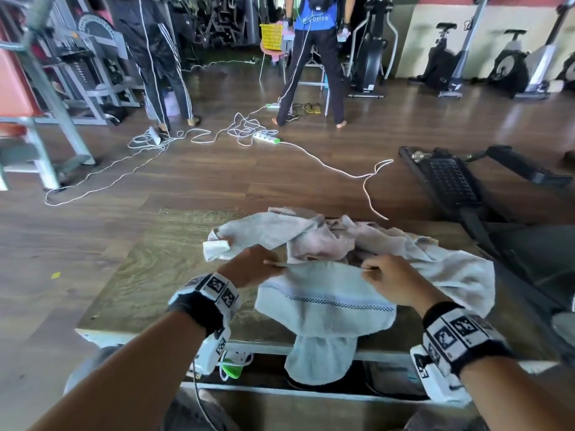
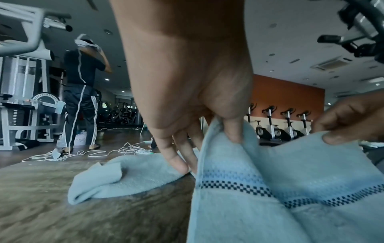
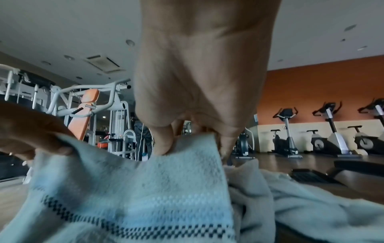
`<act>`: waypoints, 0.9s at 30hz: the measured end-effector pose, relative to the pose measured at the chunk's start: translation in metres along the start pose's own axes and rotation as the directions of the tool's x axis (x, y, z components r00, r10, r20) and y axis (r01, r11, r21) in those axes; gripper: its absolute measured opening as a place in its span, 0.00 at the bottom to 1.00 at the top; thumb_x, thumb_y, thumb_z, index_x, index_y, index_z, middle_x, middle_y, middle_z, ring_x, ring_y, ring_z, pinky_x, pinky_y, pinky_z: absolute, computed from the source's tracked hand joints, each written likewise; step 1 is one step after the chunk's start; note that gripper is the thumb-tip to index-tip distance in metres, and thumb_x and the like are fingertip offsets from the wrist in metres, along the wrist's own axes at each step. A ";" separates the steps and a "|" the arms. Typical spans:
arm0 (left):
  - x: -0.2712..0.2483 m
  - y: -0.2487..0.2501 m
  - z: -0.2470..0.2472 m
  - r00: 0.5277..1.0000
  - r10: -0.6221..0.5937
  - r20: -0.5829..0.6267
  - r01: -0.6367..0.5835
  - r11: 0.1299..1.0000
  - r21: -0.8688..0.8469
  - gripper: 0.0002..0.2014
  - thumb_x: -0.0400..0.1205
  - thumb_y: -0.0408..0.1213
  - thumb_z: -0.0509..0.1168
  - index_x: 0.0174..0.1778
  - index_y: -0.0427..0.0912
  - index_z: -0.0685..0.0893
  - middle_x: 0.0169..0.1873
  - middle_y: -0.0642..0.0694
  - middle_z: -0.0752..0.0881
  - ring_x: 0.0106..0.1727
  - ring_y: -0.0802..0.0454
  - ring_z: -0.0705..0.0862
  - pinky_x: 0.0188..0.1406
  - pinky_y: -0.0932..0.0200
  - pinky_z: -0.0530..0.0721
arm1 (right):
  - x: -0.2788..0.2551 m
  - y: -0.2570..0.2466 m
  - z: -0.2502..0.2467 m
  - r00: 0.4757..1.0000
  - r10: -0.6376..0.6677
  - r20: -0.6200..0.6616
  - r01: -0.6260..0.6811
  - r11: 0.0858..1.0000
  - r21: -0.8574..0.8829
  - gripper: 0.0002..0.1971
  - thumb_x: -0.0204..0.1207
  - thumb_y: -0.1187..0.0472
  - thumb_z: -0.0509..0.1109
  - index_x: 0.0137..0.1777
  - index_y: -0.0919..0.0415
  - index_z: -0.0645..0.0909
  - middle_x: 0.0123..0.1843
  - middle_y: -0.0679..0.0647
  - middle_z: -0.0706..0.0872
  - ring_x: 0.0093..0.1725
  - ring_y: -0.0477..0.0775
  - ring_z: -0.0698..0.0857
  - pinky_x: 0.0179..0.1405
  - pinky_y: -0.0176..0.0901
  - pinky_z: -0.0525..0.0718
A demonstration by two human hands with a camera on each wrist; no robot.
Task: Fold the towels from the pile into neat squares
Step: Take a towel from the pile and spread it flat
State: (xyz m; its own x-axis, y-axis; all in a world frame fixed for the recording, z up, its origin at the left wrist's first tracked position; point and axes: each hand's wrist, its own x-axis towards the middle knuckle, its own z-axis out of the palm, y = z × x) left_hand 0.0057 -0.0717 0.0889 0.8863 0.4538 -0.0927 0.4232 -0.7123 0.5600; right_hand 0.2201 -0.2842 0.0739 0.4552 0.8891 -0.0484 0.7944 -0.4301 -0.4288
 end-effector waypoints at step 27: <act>-0.024 -0.065 0.060 0.955 -0.187 0.231 0.196 0.980 -0.018 0.12 0.84 0.43 0.65 0.57 0.41 0.87 0.55 0.46 0.85 0.55 0.48 0.83 0.54 0.56 0.80 | 0.013 -0.049 0.121 0.983 -0.183 0.028 0.184 0.982 -0.044 0.05 0.79 0.53 0.67 0.47 0.46 0.85 0.45 0.44 0.86 0.50 0.52 0.81 0.53 0.52 0.80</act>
State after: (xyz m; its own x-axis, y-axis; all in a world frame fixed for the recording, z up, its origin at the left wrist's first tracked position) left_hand -0.0322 -0.0687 0.0051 0.8108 0.4424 -0.3833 0.5852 -0.5995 0.5460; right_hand 0.1387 -0.2323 -0.0154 0.2907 0.9568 0.0060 0.8816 -0.2654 -0.3902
